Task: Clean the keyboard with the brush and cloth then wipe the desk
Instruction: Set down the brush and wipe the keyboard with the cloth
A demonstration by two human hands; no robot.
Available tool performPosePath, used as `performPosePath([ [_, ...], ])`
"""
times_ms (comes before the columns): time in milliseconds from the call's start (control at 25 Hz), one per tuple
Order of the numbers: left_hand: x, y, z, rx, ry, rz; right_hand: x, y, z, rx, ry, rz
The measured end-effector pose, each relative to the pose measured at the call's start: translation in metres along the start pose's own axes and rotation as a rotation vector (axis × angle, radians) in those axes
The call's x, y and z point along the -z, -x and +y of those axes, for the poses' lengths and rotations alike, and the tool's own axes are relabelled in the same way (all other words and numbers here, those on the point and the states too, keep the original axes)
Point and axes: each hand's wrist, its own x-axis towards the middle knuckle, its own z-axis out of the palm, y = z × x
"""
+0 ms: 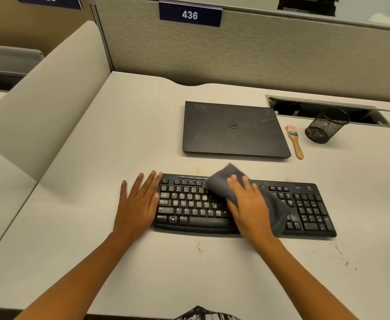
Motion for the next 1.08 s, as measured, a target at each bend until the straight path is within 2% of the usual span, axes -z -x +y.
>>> performPosePath([
  [80,0.0,0.0,-0.001,-0.003,-0.015,0.007,-0.016,0.004,-0.026,0.237,-0.027,-0.025],
  [160,0.0,0.0,-0.001,-0.011,-0.036,0.003,-0.032,0.0,-0.05,0.365,-0.006,-0.075],
  [320,0.001,-0.001,0.0,-0.021,-0.054,-0.008,-0.042,-0.018,-0.068,0.376,0.099,-0.101],
  [520,0.0,0.0,-0.001,-0.004,-0.018,-0.004,-0.03,0.001,-0.013,0.564,0.162,-0.131],
  [600,0.001,0.0,0.001,0.003,-0.013,-0.001,-0.017,0.009,0.021,0.553,0.178,-0.119],
  [720,0.003,0.0,0.002,0.003,-0.02,-0.011,-0.002,0.017,0.049,0.437,0.118,-0.155],
  [800,0.003,0.0,0.001,0.002,-0.026,-0.019,-0.004,0.016,0.035,0.444,0.078,-0.184],
  [920,0.003,0.0,0.001,0.014,-0.028,-0.029,-0.022,0.002,-0.014,0.57,0.066,-0.216],
  [1080,0.003,0.002,-0.008,-0.091,-0.096,-0.105,-0.036,-0.02,-0.066,0.681,0.071,-0.264],
])
